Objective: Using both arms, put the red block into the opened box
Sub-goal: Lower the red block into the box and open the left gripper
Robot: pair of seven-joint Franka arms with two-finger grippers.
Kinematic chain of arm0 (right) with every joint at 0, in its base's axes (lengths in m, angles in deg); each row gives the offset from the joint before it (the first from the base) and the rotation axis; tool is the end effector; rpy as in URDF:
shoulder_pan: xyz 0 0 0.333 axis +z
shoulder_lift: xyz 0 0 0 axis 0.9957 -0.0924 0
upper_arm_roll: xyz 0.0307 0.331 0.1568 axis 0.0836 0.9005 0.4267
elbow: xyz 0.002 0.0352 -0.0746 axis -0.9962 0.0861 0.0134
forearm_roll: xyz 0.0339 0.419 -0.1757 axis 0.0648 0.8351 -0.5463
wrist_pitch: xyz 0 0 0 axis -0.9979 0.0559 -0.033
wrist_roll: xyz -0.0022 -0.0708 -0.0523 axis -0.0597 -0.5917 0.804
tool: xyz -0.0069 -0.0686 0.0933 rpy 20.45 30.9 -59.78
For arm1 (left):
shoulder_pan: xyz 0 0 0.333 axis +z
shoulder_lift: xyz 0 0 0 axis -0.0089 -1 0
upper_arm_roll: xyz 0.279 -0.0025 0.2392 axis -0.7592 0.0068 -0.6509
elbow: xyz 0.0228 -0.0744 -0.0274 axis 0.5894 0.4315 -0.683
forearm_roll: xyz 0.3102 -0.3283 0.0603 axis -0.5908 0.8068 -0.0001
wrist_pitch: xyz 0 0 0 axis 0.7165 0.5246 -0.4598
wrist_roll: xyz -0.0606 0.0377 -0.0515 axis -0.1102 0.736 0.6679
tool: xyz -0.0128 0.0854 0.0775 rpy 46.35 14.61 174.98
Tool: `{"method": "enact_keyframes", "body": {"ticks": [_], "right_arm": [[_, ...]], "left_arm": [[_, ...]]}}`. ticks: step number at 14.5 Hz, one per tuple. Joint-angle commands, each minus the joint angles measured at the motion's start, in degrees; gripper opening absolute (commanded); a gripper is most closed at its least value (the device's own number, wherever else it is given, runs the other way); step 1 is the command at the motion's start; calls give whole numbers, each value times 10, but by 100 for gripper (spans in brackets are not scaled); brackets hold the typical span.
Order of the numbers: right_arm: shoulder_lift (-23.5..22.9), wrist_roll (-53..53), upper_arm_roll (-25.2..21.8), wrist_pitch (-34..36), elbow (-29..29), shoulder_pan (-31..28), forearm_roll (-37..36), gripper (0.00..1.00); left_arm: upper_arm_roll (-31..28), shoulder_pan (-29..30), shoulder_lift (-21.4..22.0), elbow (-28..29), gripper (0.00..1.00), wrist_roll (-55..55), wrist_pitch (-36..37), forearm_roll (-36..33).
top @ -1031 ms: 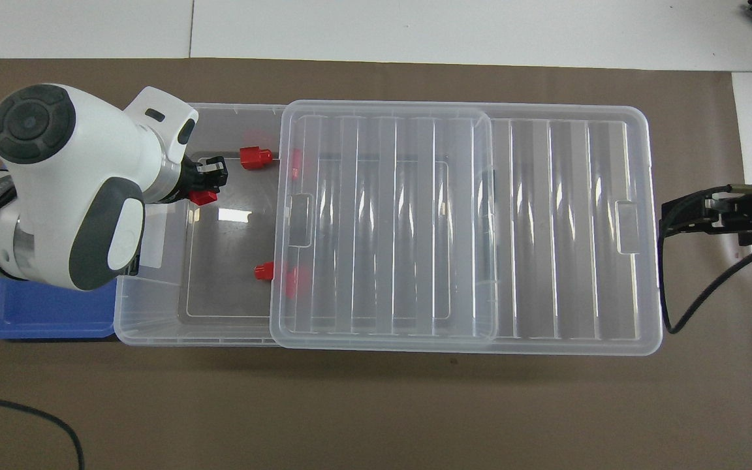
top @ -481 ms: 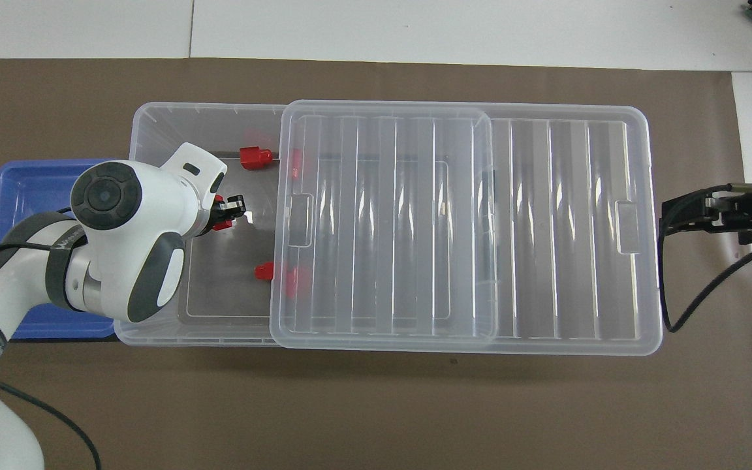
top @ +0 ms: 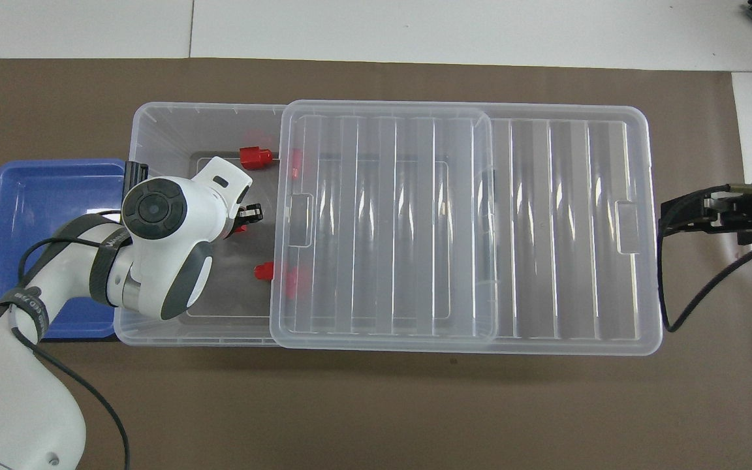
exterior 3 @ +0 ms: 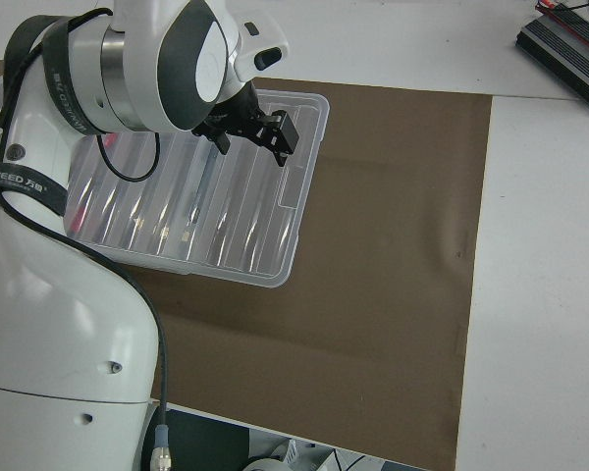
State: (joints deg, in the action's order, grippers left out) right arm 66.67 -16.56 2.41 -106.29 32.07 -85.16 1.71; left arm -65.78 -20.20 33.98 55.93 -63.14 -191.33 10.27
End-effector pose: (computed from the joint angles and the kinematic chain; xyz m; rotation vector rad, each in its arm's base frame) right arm 0.5979 0.0267 0.6773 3.1010 -0.2118 -0.0666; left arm 0.6229 -0.2153 0.3089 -3.1208 -0.2158 -0.2498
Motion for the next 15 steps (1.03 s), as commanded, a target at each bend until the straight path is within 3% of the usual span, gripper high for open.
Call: {"method": "enact_keyframes", "body": {"ticks": [1, 12, 13, 15], "right_arm": [[15, 4, 3, -15, 20, -9, 2, 100], [15, 0, 2, -21, 22, -14, 2, 100], [15, -1, 2, -21, 22, -14, 2, 100], [16, -1, 2, -21, 24, -14, 2, 100]], "left_arm": [[-7, -1, -6, 6, 0, -12, -26, -15], [-9, 0, -14, 8, 0, -11, -40, -16], [-9, 0, -14, 8, 3, -11, -40, -16], [-10, 0, -14, 7, 49, -11, -39, -16]]}}
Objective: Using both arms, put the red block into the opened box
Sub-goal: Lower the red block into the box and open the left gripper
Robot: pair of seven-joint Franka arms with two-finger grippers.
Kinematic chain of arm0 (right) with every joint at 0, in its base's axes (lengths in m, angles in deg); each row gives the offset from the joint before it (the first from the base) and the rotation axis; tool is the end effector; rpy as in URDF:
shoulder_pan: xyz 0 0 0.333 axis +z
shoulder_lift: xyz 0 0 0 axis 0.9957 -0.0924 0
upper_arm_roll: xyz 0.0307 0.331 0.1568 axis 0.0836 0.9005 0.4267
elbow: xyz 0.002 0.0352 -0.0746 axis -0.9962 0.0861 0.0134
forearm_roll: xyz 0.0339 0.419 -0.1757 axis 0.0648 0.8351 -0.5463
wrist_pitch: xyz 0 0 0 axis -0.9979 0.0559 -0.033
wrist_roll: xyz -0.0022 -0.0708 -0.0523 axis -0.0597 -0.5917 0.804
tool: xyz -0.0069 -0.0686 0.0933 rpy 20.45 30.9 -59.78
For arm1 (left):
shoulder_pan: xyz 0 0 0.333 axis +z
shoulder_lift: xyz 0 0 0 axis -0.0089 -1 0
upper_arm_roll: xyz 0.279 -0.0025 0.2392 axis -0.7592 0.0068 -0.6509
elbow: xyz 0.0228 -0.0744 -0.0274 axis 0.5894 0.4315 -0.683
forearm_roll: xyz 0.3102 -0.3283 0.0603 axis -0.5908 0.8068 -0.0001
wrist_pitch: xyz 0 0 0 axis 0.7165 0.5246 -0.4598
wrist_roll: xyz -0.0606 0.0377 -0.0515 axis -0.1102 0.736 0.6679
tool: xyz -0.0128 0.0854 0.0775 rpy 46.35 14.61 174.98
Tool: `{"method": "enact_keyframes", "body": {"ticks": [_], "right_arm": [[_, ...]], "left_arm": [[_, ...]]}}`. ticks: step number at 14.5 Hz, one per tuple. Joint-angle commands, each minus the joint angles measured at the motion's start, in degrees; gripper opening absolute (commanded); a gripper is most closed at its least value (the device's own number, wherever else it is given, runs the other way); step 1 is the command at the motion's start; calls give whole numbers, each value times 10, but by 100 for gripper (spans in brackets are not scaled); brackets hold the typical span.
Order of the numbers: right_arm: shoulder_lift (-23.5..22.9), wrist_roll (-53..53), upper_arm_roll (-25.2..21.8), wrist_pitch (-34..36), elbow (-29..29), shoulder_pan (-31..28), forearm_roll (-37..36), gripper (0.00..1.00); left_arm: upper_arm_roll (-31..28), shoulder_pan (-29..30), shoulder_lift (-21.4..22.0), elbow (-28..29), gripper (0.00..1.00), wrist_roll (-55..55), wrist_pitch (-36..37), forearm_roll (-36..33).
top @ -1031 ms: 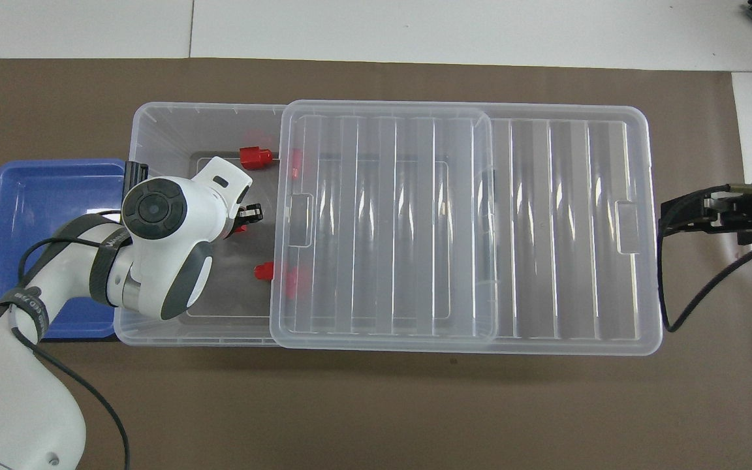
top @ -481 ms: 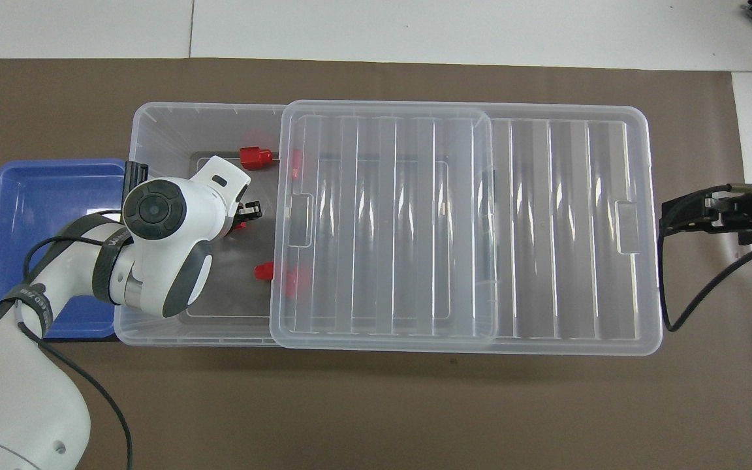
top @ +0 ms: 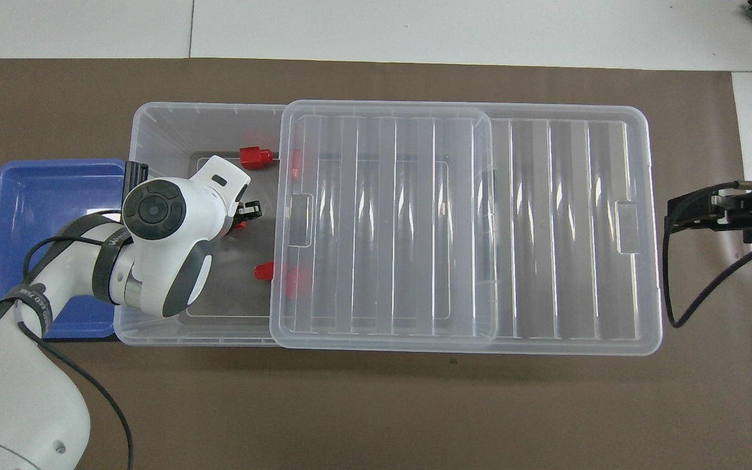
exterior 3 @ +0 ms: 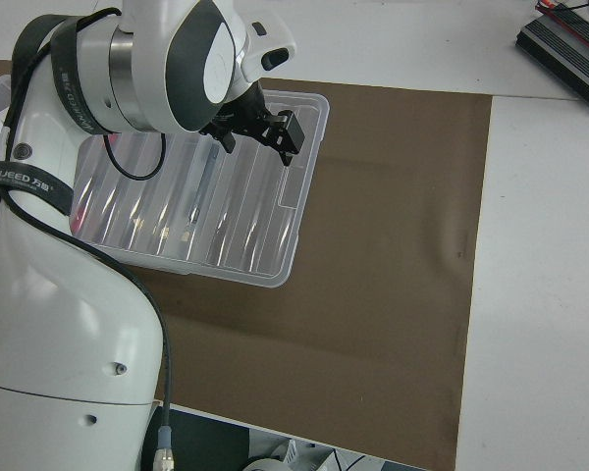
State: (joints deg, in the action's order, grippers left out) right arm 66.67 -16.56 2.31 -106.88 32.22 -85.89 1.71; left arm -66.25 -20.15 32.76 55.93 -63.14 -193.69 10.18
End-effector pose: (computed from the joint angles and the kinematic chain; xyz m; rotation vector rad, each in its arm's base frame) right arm 0.5994 0.0180 0.6768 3.1008 -0.2341 -0.0551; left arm 0.6280 -0.2115 0.2992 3.1185 0.2235 0.2791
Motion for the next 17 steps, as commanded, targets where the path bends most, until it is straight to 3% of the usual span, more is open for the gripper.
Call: {"method": "enact_keyframes", "body": {"ticks": [1, 4, 7, 11, 13, 14, 17], "right_arm": [[16, -1, 3, -16, 22, -7, 2, 100], [17, 0, 3, -15, 22, -7, 2, 100], [17, -1, 3, -18, 23, -7, 2, 100], [17, -3, 3, -42, 35, -22, 2, 100], [15, -3, 3, -56, 40, -27, 2, 100], [14, -3, 3, -67, 46, -28, 2, 100], [14, -4, 3, -140, 95, -42, 2, 99]], "left_arm": [[-5, -1, -2, 7, 61, -11, -14, -15], [-6, 0, -2, 6, 69, -10, -14, -15], [-6, 0, -1, 2, 71, -10, -3, -15], [-7, -2, 23, -34, 73, -5, 86, -16], [-7, -3, 41, -49, 86, -3, 131, -16], [-6, -3, 54, -51, 97, -3, 145, -16], [-5, -3, 81, -66, 100, 2, 195, -15]]}}
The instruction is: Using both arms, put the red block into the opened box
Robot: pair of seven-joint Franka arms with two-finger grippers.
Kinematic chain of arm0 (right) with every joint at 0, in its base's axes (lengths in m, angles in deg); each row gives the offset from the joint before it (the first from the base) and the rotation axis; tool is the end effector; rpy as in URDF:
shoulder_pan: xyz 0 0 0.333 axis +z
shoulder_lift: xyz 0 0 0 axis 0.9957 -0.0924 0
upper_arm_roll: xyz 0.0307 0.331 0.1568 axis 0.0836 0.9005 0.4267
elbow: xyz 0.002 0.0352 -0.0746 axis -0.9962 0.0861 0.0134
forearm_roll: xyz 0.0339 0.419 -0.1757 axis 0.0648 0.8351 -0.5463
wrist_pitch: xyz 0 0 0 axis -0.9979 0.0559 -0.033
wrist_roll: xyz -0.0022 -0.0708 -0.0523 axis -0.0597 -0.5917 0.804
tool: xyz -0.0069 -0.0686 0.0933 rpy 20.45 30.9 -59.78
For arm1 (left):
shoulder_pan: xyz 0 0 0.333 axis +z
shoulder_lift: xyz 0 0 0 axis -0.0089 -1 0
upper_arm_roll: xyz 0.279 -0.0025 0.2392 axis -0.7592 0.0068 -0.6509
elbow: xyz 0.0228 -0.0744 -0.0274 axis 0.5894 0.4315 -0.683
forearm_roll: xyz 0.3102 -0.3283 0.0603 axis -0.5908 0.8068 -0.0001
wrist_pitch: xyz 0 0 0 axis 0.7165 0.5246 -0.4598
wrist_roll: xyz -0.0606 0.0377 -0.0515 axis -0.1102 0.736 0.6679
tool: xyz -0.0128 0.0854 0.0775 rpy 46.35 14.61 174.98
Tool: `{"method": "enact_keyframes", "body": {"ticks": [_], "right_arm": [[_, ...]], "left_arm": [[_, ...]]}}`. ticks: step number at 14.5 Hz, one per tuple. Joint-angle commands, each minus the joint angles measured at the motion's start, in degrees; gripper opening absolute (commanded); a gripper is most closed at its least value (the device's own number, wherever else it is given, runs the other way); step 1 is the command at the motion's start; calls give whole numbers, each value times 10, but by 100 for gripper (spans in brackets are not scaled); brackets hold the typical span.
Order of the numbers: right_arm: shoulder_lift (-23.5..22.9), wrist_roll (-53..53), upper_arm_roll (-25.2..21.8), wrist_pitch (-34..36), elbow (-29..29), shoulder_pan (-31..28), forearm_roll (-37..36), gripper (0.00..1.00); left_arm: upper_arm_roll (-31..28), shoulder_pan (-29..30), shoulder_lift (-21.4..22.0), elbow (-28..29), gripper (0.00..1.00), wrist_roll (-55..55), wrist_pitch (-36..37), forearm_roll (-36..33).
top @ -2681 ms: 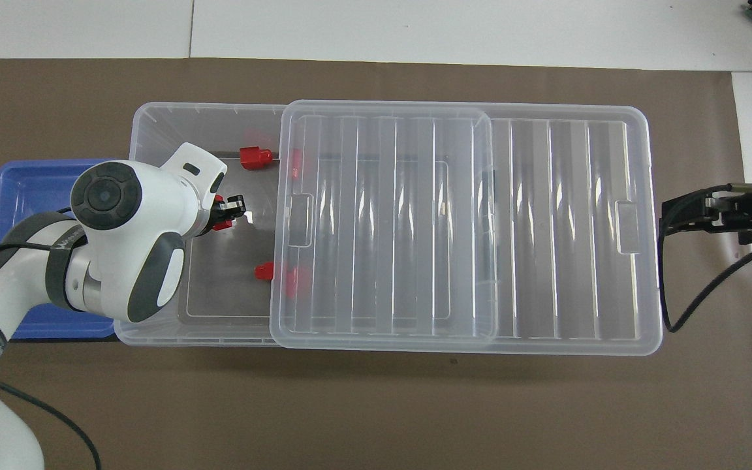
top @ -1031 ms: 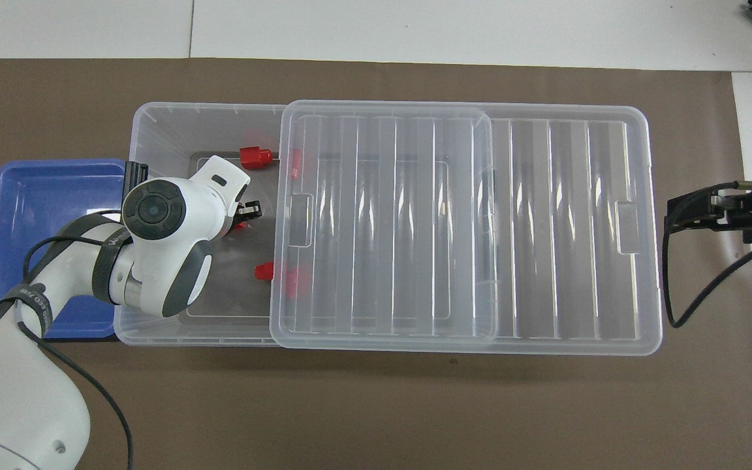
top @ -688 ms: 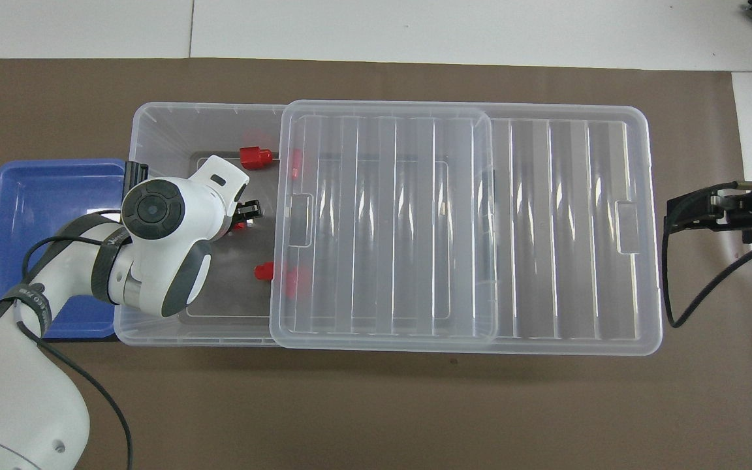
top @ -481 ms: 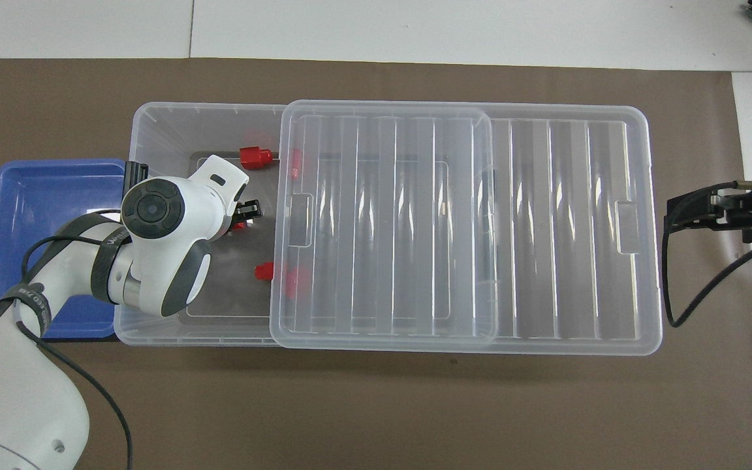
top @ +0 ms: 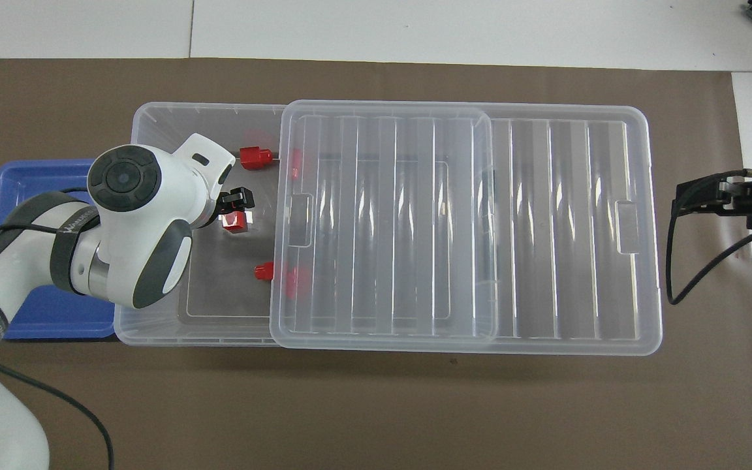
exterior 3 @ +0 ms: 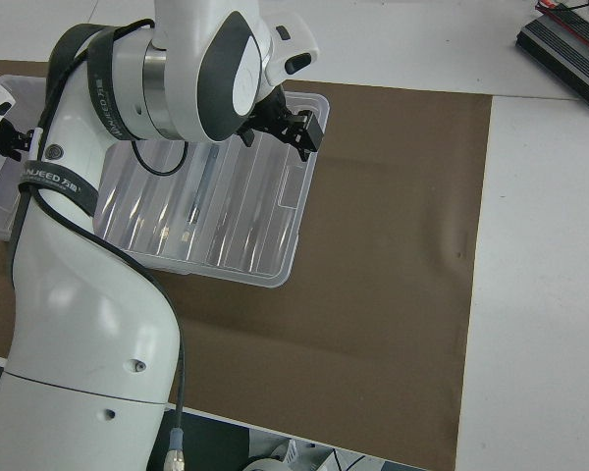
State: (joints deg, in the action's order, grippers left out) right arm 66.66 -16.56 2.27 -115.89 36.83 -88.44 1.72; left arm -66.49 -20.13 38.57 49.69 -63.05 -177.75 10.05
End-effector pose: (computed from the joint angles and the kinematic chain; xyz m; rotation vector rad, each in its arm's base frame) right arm 0.6146 -0.0089 0.6472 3.1027 -0.3001 0.0626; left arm 0.6352 -0.2068 0.3929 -3.0856 -0.2526 -0.1904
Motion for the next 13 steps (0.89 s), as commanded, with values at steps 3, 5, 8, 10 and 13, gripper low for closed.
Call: {"method": "enact_keyframes", "body": {"ticks": [3, 5, 8, 10, 13], "right_arm": [[0, -5, 2, -103, 67, -25, 2, 88], [-14, -29, 3, -143, 75, -47, 2, 57], [-31, -45, 2, -177, 79, -59, 2, 21], [-35, -45, 2, -206, 93, -67, 2, 13], [-45, -45, 2, -229, 101, -72, 2, 13]], "left_arm": [[-4, -2, 48, -29, 100, 4, 105, -14], [-9, 2, 58, -61, 100, 45, 163, -14], [-9, 53, 62, -111, 100, 140, 230, -8], [-9, 88, 81, -114, 100, 202, 240, -8], [-10, 146, 105, -107, 100, 286, 238, -8]]}}
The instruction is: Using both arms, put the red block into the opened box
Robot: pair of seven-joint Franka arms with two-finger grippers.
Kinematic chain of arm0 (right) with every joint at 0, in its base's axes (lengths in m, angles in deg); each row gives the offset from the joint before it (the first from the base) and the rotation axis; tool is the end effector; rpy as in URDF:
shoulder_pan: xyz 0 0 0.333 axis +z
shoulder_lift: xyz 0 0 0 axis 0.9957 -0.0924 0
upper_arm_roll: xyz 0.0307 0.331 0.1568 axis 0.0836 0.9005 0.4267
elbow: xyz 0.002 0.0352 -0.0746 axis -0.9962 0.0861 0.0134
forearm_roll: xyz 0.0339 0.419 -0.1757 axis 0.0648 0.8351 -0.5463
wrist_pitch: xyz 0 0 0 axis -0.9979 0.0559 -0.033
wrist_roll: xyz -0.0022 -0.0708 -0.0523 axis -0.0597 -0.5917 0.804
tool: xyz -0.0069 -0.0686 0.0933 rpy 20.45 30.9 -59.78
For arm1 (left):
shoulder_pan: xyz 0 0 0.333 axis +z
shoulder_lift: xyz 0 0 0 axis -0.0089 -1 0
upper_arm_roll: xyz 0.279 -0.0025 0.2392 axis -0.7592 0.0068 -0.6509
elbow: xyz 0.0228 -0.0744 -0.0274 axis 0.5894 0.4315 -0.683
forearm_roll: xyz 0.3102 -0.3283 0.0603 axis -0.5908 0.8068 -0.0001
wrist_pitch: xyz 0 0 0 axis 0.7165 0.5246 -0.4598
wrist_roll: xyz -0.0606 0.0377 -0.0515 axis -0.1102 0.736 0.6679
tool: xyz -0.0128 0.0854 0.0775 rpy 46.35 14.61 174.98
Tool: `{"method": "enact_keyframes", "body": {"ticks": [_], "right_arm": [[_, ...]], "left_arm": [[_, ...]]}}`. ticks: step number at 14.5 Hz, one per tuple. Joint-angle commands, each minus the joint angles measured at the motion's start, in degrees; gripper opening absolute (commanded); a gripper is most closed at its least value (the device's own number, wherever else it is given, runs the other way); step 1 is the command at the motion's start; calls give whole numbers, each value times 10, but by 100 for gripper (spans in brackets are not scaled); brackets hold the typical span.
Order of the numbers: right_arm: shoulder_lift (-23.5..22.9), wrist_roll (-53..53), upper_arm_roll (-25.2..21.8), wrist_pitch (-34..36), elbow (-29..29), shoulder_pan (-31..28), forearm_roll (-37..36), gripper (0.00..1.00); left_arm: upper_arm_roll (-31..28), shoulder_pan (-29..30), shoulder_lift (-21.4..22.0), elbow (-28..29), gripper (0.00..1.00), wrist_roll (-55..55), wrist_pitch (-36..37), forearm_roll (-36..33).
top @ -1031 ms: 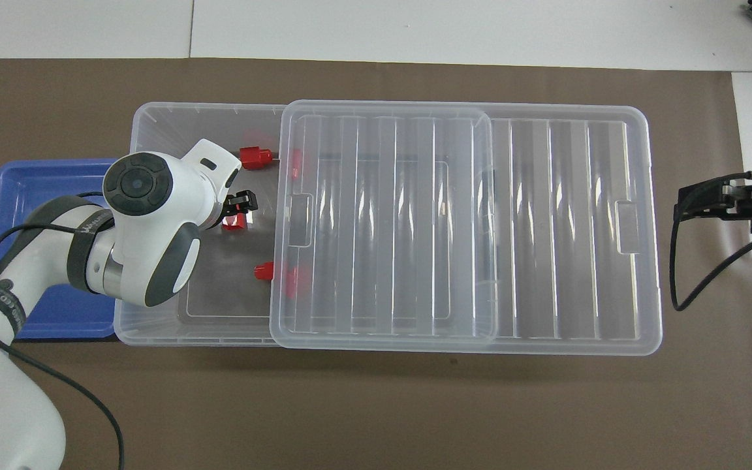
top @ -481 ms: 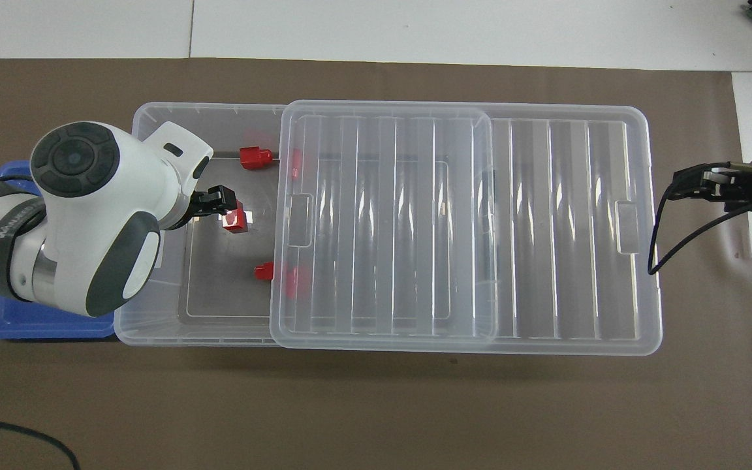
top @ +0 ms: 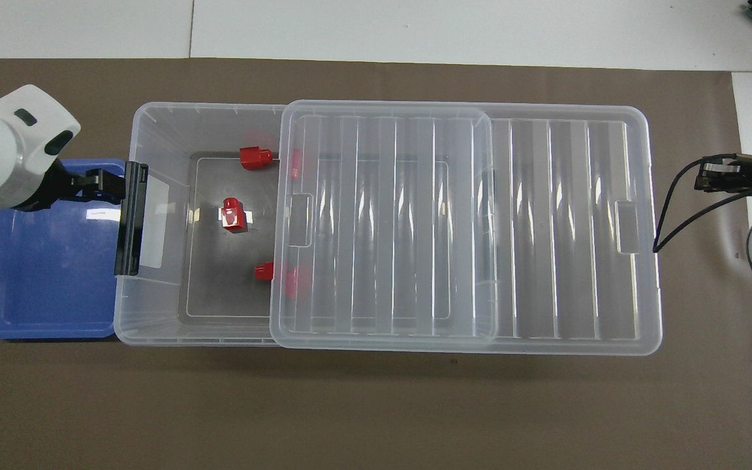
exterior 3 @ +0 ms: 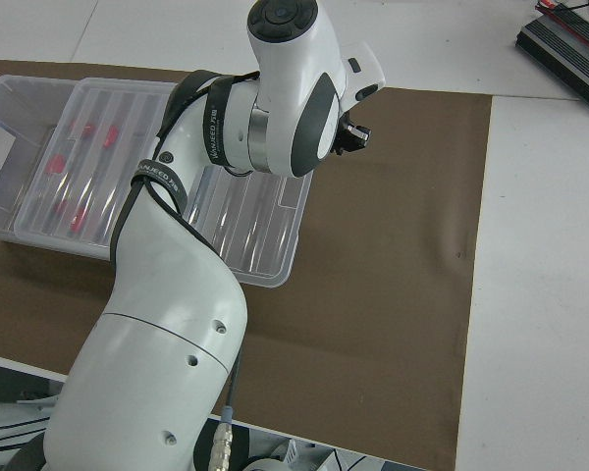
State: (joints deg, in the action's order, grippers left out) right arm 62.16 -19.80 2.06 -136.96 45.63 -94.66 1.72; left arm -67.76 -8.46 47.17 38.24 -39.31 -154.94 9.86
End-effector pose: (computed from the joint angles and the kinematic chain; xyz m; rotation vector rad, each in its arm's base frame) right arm 0.6535 -0.0831 0.5486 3.0862 -0.3742 0.2708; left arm 0.6432 -0.0515 0.5617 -3.0449 -0.0125 -0.0881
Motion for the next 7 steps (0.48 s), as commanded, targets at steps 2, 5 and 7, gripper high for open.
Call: {"method": "enact_keyframes", "body": {"ticks": [2, 5, 7], "right_arm": [[-2, -13, 4, -19, 13, -12, 2, 13], [-10, -13, 4, -31, 14, -12, 2, 13], [-15, -10, 4, -32, 17, -10, 2, 13]], "left_arm": [[3, 55, 20, 8, 100, 61, 3, -6], [3, 58, 30, 7, 100, 58, 13, -6], [1, 68, 39, 12, 100, 65, 23, -6]]}}
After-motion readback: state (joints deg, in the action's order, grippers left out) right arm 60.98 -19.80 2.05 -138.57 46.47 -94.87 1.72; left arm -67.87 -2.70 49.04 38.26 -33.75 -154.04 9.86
